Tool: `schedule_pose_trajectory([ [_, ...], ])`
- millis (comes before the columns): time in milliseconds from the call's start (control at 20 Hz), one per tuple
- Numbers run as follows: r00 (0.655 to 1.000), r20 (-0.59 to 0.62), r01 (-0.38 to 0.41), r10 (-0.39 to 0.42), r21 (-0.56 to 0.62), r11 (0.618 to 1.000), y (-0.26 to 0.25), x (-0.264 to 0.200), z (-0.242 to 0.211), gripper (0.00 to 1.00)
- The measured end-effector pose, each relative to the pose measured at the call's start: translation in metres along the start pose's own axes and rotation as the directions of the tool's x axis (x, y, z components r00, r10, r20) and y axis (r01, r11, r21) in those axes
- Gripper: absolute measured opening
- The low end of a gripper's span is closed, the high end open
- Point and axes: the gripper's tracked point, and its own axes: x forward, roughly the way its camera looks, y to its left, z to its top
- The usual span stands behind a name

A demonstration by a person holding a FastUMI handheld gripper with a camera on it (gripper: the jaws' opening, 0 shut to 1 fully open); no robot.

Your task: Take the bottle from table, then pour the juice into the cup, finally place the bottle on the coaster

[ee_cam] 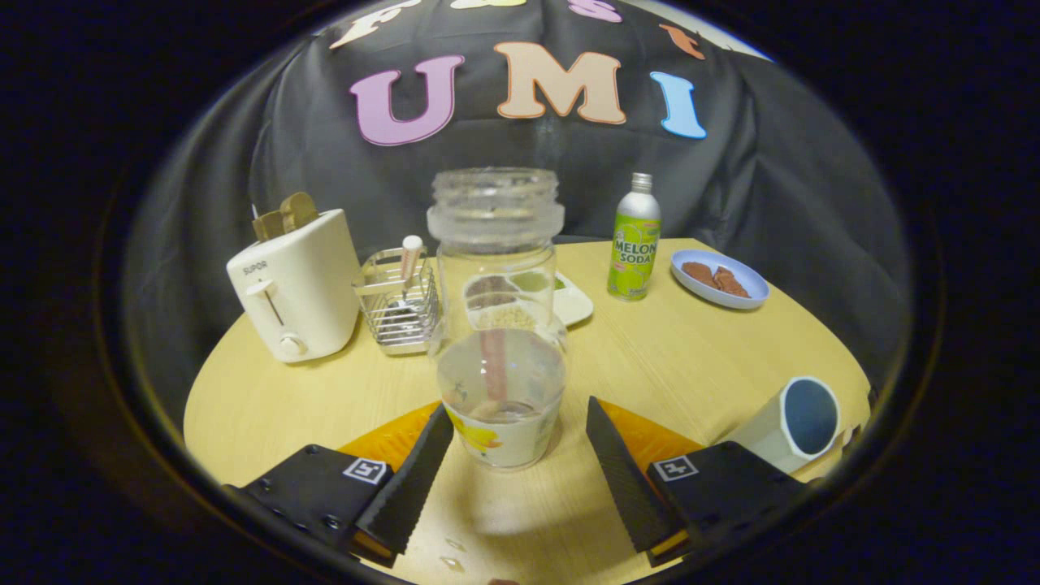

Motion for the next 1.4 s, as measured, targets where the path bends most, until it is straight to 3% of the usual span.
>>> schedule_pose_trajectory([
  [450,0.999,0.018,-0.044,0.045,-0.070,0.997,-0.032,-0.089,0.005,1.00],
  [950,0.977,0.127,-0.153,0.172,-0.146,0.977,-0.049,-0.203,0.063,1.00],
  [1400,0.965,0.189,-0.156,0.182,-0.145,0.977,-0.069,-0.239,0.087,1.00],
])
